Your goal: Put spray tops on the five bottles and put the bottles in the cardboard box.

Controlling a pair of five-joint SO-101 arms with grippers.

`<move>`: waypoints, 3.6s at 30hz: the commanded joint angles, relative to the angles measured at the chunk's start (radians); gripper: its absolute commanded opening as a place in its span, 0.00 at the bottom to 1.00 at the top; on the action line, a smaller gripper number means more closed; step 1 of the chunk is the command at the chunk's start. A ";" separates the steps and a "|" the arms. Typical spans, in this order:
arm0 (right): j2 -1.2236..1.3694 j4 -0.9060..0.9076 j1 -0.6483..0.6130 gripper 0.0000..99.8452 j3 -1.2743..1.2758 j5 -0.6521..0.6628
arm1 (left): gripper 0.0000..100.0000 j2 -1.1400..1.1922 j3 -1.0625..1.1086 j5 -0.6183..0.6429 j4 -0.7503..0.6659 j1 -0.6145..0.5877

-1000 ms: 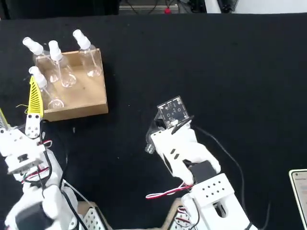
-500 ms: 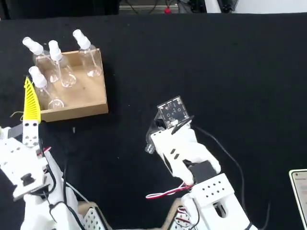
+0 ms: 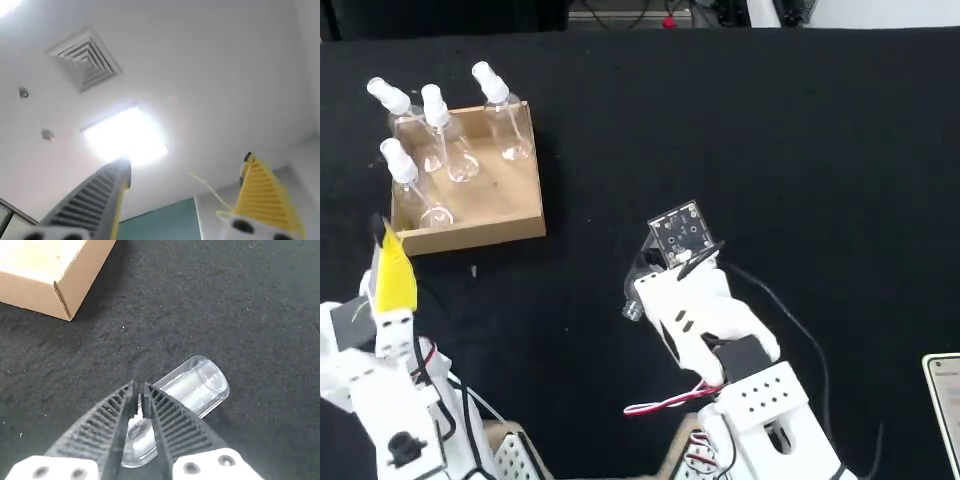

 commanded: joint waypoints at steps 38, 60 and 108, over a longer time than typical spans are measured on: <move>-0.010 -0.080 0.222 0.01 -0.074 -0.183 | 0.34 -0.496 0.008 0.002 2.375 0.585; 0.157 -0.238 0.238 0.02 -0.088 -0.199 | 0.06 -0.493 0.008 -0.006 2.140 0.812; 0.869 0.281 0.361 0.13 -0.766 -0.249 | 0.17 -0.486 0.010 -0.006 2.328 0.814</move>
